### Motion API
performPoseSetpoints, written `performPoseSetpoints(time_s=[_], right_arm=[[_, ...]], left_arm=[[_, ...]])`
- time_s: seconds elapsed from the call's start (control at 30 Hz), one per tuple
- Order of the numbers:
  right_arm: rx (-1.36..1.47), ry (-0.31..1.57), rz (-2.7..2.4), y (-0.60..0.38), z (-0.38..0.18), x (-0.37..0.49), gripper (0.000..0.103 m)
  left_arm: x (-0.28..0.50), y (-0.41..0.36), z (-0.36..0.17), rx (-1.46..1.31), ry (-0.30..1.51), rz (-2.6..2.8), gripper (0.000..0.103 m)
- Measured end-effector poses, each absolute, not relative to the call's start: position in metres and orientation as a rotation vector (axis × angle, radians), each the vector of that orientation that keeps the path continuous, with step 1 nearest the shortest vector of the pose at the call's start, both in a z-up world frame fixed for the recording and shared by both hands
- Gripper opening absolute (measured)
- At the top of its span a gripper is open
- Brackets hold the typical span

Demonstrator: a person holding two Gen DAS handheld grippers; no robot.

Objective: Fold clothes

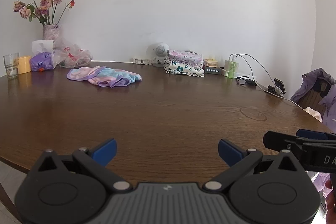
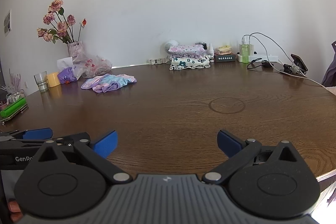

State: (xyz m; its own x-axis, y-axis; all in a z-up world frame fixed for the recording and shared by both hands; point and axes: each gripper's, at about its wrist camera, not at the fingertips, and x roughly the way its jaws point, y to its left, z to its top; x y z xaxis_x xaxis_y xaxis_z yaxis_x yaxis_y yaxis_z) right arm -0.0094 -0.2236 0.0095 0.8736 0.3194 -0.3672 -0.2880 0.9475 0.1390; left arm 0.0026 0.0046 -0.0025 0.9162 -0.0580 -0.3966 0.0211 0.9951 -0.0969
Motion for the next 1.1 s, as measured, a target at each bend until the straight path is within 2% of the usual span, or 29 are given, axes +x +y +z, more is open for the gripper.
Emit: performPoseSetpoints(time_s=[0.67, 1.0, 1.1], right_arm=[[0.074, 0.413, 0.371, -0.215, 0.01, -0.004, 0.103], [0.007, 0.295, 0.456, -0.182, 0.042, 0.027, 0.103], [-0.009, 0.326, 0.553, -0.164, 0.06, 0.053, 0.103]], left_arm=[[0.001, 0.015, 0.0, -0.095, 0.404, -0.012, 0.103], [0.03, 0.047, 0.042, -0.072, 0.351, 0.073, 0.103], [0.051, 0.064, 0.058, -0.065, 0.373, 0.112, 0.103]])
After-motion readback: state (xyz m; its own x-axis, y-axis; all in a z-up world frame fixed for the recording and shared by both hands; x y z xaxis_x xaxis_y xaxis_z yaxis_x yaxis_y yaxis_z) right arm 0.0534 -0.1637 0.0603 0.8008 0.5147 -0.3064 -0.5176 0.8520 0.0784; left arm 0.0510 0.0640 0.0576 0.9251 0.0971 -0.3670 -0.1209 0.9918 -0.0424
